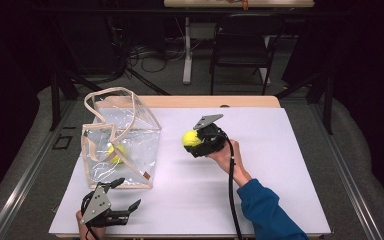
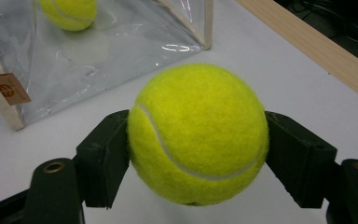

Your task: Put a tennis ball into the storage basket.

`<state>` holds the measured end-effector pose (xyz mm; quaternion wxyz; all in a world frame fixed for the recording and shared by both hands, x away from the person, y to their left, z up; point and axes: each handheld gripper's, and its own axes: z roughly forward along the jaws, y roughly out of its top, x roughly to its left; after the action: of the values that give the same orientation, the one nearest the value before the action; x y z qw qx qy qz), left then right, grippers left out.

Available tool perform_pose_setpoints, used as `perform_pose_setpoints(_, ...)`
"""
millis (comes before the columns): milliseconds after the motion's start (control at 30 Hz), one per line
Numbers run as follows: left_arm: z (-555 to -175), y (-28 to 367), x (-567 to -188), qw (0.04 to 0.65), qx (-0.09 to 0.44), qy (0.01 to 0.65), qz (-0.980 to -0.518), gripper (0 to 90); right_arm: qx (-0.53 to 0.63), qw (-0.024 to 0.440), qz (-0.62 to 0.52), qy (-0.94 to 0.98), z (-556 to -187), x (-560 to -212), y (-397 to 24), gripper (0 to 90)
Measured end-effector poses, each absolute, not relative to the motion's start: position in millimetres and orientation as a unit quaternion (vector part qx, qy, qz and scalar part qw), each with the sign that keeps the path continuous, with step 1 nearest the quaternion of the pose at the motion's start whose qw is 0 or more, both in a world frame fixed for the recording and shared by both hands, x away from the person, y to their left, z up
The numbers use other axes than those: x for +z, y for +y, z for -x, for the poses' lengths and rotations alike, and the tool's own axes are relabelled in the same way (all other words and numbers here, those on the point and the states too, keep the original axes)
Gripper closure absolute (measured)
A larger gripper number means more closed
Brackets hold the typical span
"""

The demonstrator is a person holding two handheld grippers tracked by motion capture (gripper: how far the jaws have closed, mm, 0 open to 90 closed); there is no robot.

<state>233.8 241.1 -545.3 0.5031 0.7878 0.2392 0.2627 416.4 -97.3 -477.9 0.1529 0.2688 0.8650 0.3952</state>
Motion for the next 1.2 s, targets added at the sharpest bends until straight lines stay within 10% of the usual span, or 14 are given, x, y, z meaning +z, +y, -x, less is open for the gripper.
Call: perform_pose_setpoints(1200, -234, 241, -545, 0.504, 0.262, 0.239, -0.787, 16.0, 0.42, 0.171, -0.257, 0.854, -411, -451, -96, 26.1)
